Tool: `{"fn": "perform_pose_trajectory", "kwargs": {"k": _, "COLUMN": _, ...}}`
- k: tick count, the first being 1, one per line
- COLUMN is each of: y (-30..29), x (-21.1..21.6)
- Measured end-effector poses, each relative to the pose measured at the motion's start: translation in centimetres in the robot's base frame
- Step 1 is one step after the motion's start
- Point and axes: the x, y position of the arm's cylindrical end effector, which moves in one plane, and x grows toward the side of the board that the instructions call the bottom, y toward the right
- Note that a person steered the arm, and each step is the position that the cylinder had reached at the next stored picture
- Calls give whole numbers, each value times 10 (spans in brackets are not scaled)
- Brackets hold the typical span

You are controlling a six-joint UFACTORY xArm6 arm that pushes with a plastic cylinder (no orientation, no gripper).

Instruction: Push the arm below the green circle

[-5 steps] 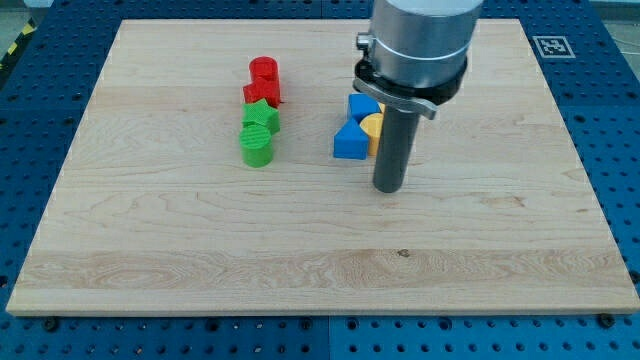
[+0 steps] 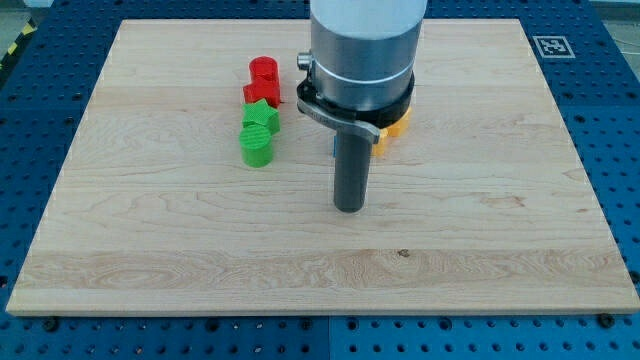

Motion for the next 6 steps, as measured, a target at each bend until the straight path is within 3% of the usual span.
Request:
{"fn": "perform_pose_trajectory", "kwargs": {"k": 2, "y": -15, "x": 10}}
{"fn": "perform_pose_trajectory", "kwargs": {"k": 4, "y": -101, "x": 13}}
{"fn": "perform_pose_trajectory", "kwargs": {"k": 6, "y": -128, "x": -42}}
